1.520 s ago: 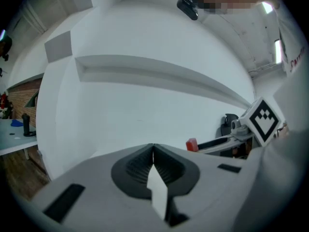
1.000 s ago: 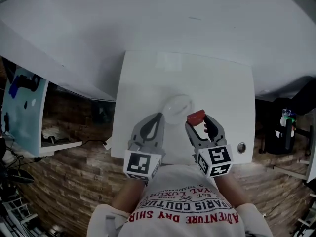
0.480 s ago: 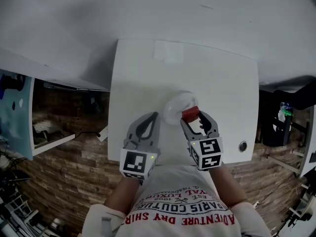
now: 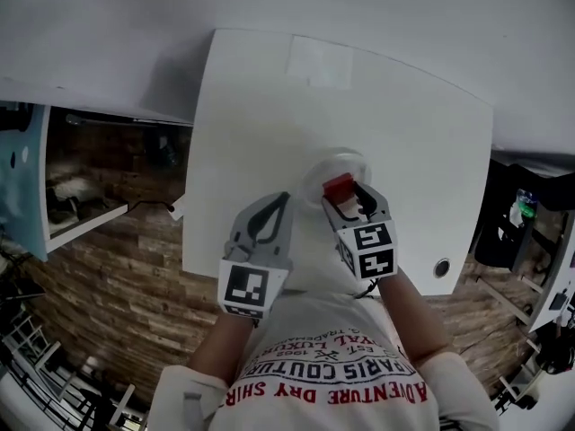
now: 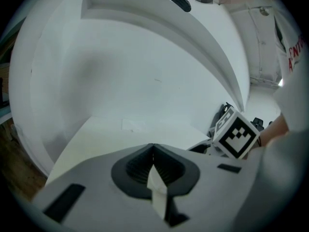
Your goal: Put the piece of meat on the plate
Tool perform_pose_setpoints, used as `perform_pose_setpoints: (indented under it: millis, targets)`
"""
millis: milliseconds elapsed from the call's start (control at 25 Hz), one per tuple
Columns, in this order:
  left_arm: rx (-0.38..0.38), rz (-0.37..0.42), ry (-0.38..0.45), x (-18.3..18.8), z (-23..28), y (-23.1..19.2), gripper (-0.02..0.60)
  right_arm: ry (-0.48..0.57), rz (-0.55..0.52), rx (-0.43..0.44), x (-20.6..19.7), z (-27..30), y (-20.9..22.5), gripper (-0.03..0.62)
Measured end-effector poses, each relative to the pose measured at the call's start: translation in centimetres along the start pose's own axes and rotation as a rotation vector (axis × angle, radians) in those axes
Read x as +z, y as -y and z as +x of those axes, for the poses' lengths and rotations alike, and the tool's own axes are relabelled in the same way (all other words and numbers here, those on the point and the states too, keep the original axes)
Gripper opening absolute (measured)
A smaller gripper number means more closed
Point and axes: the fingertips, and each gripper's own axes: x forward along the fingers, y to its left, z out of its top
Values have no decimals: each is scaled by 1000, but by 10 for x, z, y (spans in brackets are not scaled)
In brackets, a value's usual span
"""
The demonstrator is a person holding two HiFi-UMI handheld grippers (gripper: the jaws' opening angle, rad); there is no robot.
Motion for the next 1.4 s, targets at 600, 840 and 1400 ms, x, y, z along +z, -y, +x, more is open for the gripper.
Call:
perform_pose_setpoints:
  millis: [600, 840, 1400]
  targets:
    - [36, -40, -43, -20, 0, -3, 8, -121, -114, 4, -6, 22, -5, 278]
    - [40, -52, -49, -22, -2, -2, 8, -120, -85, 13, -10, 24, -9, 278]
    - [-26, 32, -9, 6, -16, 12, 8, 66, -11, -96, 19, -24, -9, 227]
